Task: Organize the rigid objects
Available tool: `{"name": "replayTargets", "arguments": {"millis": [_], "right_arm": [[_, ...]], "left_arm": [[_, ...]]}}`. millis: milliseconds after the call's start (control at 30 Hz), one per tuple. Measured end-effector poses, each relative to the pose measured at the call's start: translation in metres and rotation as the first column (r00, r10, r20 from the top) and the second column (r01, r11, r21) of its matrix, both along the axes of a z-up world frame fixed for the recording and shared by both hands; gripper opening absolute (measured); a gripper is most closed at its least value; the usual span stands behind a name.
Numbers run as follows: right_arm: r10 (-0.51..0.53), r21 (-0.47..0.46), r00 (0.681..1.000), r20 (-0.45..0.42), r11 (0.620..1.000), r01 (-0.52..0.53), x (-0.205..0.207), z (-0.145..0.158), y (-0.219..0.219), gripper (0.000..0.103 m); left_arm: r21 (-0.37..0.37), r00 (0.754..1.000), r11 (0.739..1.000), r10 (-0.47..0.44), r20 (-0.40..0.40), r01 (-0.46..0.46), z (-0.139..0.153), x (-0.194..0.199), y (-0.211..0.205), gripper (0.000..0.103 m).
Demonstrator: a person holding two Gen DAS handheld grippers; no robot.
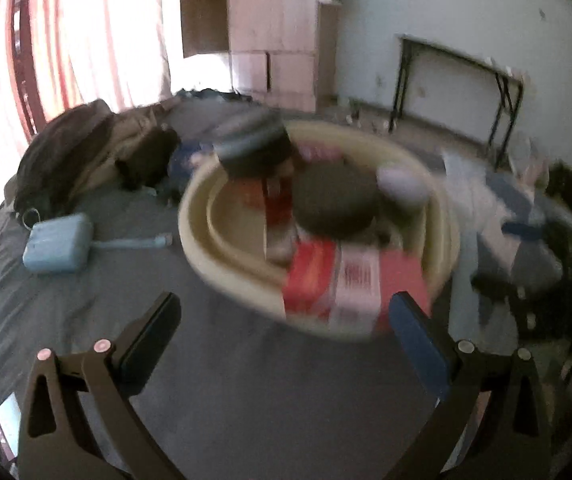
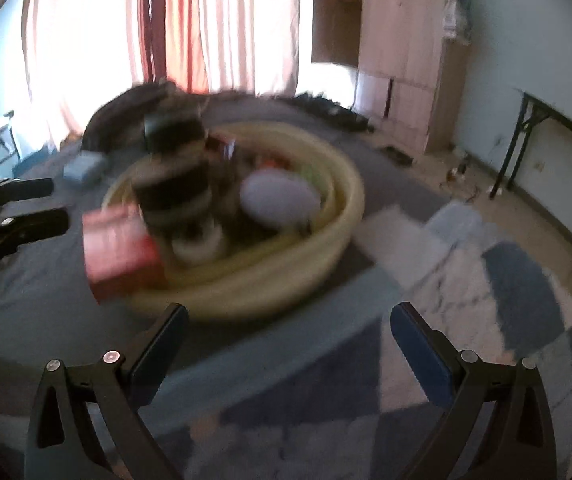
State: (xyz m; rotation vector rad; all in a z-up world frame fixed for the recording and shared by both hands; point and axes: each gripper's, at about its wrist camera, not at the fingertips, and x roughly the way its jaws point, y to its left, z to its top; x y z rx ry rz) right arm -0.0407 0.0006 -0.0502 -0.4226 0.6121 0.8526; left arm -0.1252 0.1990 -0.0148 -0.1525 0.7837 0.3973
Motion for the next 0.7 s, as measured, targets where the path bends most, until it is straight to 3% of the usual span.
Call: {"name": "replayTargets", "arguments": {"millis": [100, 267, 333, 433, 533, 700], "right_arm": [[0.014, -0.046, 0.999, -0.038, 0.999, -0.015, 0.009, -0.01, 0.008, 0.103], [-0.003, -0.102, 0.998, -0.064, 0.995, -0.003, 0.026, -0.028, 0.026, 0.103], [-0.006, -0.127, 0.999, -0.046, 0.992, 0.0, 0.028, -0.031, 0.035, 0.103], [-0.013, -0.155, 1.0, -0.02, 0.988, 0.01, 0.027, -0.037, 0.043, 0.103], [-0.02, -0.169, 1.0, 0.021, 0.985, 0.024, 0.021, -0.039, 0.046, 0.103], [-0.021, -0.166, 1.0, -0.004, 0.986, 0.02, 0.022, -0.039, 0.046, 0.103]], "left_arm": [[0.01, 0.999, 1.0, 0.021, -0.033, -0.021, -0.022, -0.015, 0.001, 0.103], [-0.078, 0.992, 0.997, -0.01, -0.124, 0.001, -0.072, 0.0, 0.003, 0.103], [-0.063, 0.995, 0.998, -0.011, -0.104, 0.004, -0.072, 0.004, 0.002, 0.103], [-0.1, 0.995, 0.994, 0.023, -0.096, -0.033, -0.075, 0.019, 0.012, 0.103], [-0.077, 0.993, 0.996, 0.038, -0.107, -0.047, -0.076, 0.029, 0.009, 0.103], [-0.108, 0.995, 0.993, 0.032, -0.092, -0.042, -0.076, 0.026, 0.013, 0.103]]}}
